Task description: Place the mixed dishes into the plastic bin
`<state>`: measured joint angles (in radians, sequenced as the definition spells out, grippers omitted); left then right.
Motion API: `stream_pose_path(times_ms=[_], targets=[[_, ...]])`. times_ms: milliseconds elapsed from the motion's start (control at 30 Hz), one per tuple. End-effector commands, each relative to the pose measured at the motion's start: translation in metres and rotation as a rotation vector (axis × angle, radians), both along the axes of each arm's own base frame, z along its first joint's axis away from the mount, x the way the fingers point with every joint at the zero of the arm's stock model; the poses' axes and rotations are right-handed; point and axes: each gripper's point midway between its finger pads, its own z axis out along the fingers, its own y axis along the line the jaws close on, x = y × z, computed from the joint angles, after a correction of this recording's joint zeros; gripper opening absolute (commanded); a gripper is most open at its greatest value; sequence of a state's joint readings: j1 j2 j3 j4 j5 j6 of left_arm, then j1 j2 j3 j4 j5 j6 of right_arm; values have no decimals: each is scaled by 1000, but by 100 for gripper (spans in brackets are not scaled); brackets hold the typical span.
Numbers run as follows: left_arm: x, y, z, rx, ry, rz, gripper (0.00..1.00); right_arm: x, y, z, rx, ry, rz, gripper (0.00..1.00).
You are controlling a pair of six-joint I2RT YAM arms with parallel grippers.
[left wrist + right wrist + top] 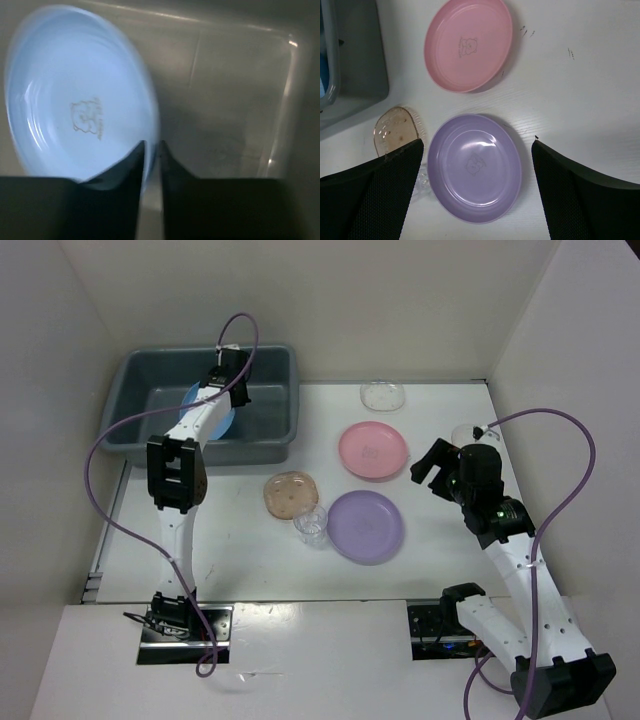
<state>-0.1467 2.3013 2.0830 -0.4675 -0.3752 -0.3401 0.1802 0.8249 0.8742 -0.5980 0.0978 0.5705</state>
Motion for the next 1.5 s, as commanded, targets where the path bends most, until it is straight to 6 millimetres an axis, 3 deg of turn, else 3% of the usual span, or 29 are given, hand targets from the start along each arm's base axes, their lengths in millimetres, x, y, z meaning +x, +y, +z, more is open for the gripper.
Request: stream_pose_path(times_ms=[0,200,267,300,333,367,400,433,467,500,533,567,600,633,700,733,767,833,867,967,1033,1100,1133,1167,1233,1433,1467], targets=[[21,-4,11,-23,-68,-12,31,3,-1,6,-5,-33,8,93],[30,-23,39,-109,-119,-74,50,3,-1,4,-5,-33,8,93],[31,-39,93,-180,-204,-141,56,4,1,1,-10,-21,20,93],[23,-52,126,-238,-249,-204,65,6,1,2,-10,-19,21,93],[19,-59,149,-270,-291,-235,78,7,-1,2,-11,-19,11,93],[13,-64,161,-296,-311,-258,100,10,-1,4,-11,-16,11,93],[-1,-74,205,-346,-398,-317,100,13,0,9,-9,-30,11,93],[-11,-79,190,-371,-363,-335,100,17,-3,2,-13,-6,1,93],[-20,-84,196,-398,-373,-362,100,20,-4,4,-11,-5,-14,93],[-39,-93,233,-452,-451,-421,100,26,-10,7,-22,-11,-43,93],[-51,-98,235,-467,-459,-454,100,28,-10,1,-12,11,-51,93],[-60,-102,210,-517,-420,-452,100,38,-12,-4,-3,30,-79,93],[-83,-108,229,-562,-448,-487,100,44,-14,-8,3,37,-93,90],[-106,-120,222,-575,-424,-518,100,50,-18,-25,14,92,-123,87],[-128,-130,215,-582,-406,-542,100,62,-19,-30,31,100,-144,83],[-146,-139,225,-593,-418,-560,100,70,-23,-37,41,109,-176,78],[-156,-143,207,-597,-377,-563,100,74,-26,-39,52,108,-192,72],[-173,-151,200,-616,-355,-575,100,85,-27,-40,62,92,-213,63],[-195,-161,201,-659,-343,-613,99,95,-32,-53,62,118,-243,57],[-216,-168,176,-701,-289,-601,99,113,-30,-63,68,135,-250,51],[-222,-171,166,-711,-276,-604,99,121,-27,-69,85,133,-247,51],[-230,-176,141,-707,-219,-598,99,131,-22,-83,96,147,-229,51],[-229,-173,140,-705,-234,-579,99,138,-22,-84,96,147,-229,51],[-234,-175,125,-705,-200,-563,99,141,-18,-100,103,191,-213,51],[-233,-174,121,-689,-219,-546,99,152,-13,-104,115,199,-196,51],[-237,-177,111,-678,-201,-540,99,165,-5,-141,130,252,-169,47],[-237,-177,111,-678,-201,-540,99,170,-3,-135,142,235,-157,47]])
